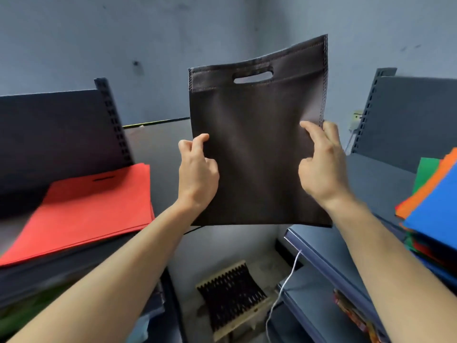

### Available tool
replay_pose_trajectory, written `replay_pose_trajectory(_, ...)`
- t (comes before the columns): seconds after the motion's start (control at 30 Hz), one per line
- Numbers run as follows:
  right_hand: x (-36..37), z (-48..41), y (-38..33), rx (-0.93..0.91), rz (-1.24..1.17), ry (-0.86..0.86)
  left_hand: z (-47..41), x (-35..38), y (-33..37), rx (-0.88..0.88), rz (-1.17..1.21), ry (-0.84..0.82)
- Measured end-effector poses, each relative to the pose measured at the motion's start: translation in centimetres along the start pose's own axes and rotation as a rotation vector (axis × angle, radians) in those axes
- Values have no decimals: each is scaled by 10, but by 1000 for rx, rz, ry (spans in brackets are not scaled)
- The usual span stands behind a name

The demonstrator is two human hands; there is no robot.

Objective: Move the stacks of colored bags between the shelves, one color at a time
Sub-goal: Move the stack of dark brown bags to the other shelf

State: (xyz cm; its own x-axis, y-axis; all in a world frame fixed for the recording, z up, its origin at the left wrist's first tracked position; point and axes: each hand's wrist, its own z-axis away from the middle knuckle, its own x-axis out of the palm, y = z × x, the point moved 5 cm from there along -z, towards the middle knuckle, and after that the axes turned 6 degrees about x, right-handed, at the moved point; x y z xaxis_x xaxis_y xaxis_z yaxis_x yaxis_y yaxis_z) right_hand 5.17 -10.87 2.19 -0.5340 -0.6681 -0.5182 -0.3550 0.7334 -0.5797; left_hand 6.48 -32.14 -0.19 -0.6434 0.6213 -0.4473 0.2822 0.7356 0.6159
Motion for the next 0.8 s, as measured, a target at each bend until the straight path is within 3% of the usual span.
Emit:
replay_pose_trajectory(0.3, 65, 40, -132, -115, -200, -164, 17, -157, -61, -22, -147, 217)
replay_pose_trajectory(0.8, 215, 195, -433, -263, -579, -458, 96, -494, -223, -179, -396, 516)
